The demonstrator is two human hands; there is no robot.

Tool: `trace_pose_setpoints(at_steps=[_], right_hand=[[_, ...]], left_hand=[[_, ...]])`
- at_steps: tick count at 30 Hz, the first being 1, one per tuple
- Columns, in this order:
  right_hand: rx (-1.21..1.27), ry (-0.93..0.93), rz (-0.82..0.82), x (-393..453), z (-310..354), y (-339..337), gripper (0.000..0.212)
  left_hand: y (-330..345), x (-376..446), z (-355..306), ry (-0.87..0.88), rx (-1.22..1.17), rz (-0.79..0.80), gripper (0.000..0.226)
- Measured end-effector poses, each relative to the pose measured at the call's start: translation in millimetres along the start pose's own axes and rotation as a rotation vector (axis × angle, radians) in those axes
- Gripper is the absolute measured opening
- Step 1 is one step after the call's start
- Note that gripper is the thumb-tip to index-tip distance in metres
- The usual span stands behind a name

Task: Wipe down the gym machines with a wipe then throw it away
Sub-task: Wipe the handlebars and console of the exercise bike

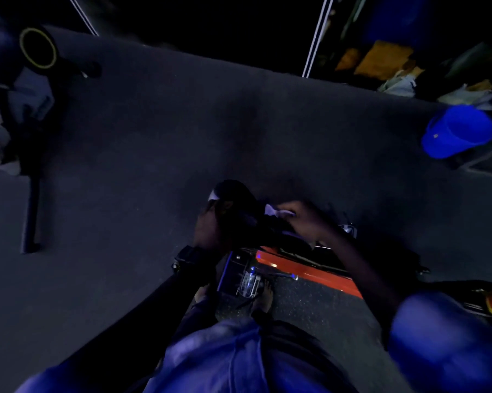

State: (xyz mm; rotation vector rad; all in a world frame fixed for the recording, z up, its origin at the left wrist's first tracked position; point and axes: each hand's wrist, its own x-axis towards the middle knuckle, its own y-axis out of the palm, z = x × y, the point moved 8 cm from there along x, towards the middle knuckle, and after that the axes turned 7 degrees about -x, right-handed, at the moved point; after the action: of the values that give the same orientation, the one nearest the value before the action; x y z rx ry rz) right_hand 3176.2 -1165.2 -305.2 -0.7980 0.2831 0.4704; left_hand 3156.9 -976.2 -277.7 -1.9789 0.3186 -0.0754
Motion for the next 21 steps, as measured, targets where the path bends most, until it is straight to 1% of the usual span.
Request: trace_pose_setpoints(at_steps=[1,2,3,5,6,9,10,11,12,13,15,17,19,20,21], right_hand=[[0.032,-0.024,-0.003,10.8,14.9,5.3,0.03],[0.028,-0.062,-0.054,23.1,29.0,8.8,0.034],[0.001,-0.08,-0.101,37.8,47.1,9.5,0.031],[-0.036,-0.071,-0.153,65.0,72.9,11.7,0.022],[-0.03,-0.057,-0.165,73.2,81.3,12.7,0.021],[-0.132,-0.088,-0.176,72.3,82.4,8.2,0.024],[-0.146,-0.068,-0.172,69.1,71.9,6.5,0.024],[-0.141,-0.026,-0.153,61.7,60.1,4.5,0.022],[-0.118,0.012,-0.134,55.4,47.4,4.7,0.021],[-0.106,0.043,-0.122,53.4,41.6,5.8,0.022],[-0.094,0.059,-0.153,63.5,46.4,9.1,0.023],[-0.16,-0.043,-0.167,81.0,79.2,19.4,0.028],[-0.233,-0.21,-0.15,90.6,117.3,33.0,0.031],[-0.288,-0.339,-0.166,91.8,133.2,38.9,0.029],[-0.363,-0.451,-0.171,87.0,146.3,46.5,0.022]], left_hand=[[2.5,0.2,11.3,-0.017,-0.076,-0.024,0.015],[3.5,-2.5,18.8,-0.089,-0.151,-0.002,0.016],[3.4,-1.0,29.2,-0.173,-0.214,-0.016,0.022],[3.6,-3.3,36.5,-0.274,-0.243,0.048,0.037],[-0.3,-3.9,45.2,-0.358,-0.261,0.042,0.038],[-15.5,-4.3,48.4,-0.387,-0.319,-0.043,0.039],[-19.9,-2.7,45.3,-0.338,-0.321,-0.043,0.045],[-26.3,-1.7,38.4,-0.295,-0.403,-0.048,0.053],[-32.6,-2.2,29.9,-0.241,-0.416,-0.013,0.059],[-41.3,-3.7,24.6,-0.212,-0.425,0.005,0.057],[-45.3,-3.1,30.6,-0.204,-0.454,-0.052,0.047],[-38.0,-5.5,44.4,-0.294,-0.514,-0.032,0.044],[-35.1,-12.5,57.6,-0.357,-0.583,-0.039,0.046],[-34.1,-15.9,67.9,-0.415,-0.633,-0.08,0.047],[-34.2,-19.7,77.2,-0.483,-0.692,-0.125,0.048]])
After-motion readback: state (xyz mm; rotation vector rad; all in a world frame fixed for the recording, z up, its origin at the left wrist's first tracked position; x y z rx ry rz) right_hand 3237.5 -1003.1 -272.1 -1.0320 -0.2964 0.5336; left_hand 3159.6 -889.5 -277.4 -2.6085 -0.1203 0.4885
